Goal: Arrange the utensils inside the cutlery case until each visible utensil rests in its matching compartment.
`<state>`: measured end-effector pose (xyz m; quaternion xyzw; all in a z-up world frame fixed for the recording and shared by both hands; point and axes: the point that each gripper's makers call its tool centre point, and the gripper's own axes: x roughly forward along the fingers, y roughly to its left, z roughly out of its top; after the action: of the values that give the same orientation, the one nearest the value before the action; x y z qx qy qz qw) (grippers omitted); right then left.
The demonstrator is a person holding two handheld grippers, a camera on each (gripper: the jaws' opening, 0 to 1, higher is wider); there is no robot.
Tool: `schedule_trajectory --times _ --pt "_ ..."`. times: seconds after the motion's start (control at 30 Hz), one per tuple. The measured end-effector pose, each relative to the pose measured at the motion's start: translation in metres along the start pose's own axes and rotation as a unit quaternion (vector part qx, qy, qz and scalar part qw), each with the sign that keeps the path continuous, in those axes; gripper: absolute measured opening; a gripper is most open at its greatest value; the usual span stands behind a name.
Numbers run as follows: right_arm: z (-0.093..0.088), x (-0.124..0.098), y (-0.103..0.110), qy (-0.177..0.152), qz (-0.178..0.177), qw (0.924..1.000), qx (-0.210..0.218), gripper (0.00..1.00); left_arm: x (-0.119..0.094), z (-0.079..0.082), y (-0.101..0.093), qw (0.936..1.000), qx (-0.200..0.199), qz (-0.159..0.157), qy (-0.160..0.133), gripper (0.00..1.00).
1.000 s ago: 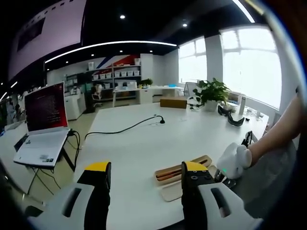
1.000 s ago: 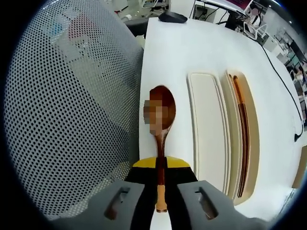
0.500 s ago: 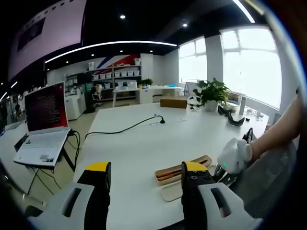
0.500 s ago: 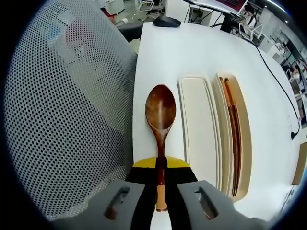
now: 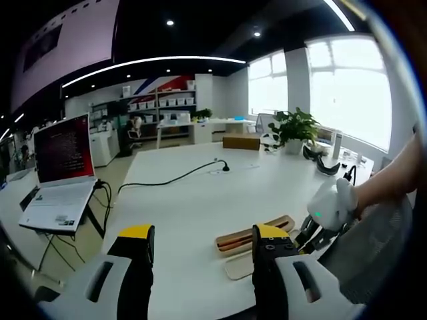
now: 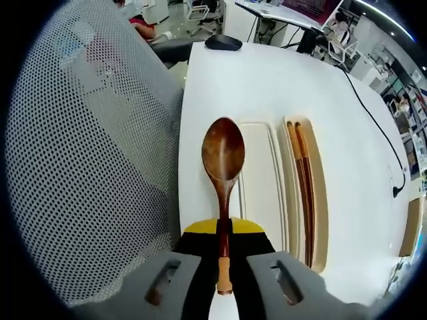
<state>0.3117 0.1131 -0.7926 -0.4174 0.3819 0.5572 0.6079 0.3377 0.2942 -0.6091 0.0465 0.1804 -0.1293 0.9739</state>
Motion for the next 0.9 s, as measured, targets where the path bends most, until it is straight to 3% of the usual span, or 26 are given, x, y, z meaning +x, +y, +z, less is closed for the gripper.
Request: schedule_trajectory --times 0.23,0.9 --pt "0.003 -0.007 -0.002 -0.006 -0.006 1.0 0.0 0.0 0.001 -0.001 0.0 1.0 0.002 0.0 0.003 0.6" --pt "0.006 -0.024 -0.033 -0.018 -0.068 0.9975 -0.002 0.0 0.001 -0.001 -0.001 1.0 0.001 -0.003 0.003 0.6"
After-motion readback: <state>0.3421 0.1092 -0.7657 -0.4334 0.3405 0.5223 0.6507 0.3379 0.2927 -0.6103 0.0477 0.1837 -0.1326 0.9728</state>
